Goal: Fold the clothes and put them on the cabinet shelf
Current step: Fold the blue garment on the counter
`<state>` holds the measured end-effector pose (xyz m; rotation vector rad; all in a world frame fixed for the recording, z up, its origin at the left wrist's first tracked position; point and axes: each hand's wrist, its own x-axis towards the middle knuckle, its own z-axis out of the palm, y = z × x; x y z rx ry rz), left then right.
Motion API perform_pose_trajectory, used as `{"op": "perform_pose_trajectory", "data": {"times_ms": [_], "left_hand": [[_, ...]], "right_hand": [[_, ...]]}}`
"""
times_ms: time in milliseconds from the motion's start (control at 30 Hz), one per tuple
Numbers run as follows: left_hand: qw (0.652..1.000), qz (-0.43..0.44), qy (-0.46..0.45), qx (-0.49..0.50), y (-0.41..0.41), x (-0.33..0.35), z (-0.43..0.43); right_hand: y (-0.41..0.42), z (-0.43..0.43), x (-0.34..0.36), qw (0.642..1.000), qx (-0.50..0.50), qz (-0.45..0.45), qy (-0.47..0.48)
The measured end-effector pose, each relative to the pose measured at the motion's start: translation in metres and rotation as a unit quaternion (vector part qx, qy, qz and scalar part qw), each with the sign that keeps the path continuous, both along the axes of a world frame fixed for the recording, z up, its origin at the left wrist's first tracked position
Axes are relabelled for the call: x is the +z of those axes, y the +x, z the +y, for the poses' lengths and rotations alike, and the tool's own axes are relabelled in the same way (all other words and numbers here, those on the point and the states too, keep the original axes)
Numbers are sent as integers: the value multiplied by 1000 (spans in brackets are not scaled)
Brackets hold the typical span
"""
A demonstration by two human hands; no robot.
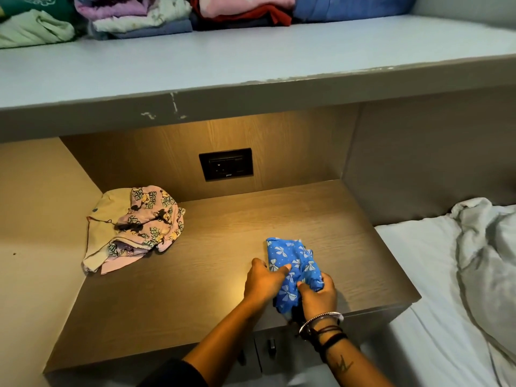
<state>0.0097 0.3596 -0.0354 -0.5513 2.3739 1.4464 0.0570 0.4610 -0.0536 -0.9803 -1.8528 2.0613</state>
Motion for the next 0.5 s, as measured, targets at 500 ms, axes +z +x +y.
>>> {"op": "perform_pose_trajectory", "data": {"times_ms": [500], "left_hand": [[998,-23,63,12,2,-1,23]], "right_hand": [[14,27,-4,748,381,-87,536]]}}
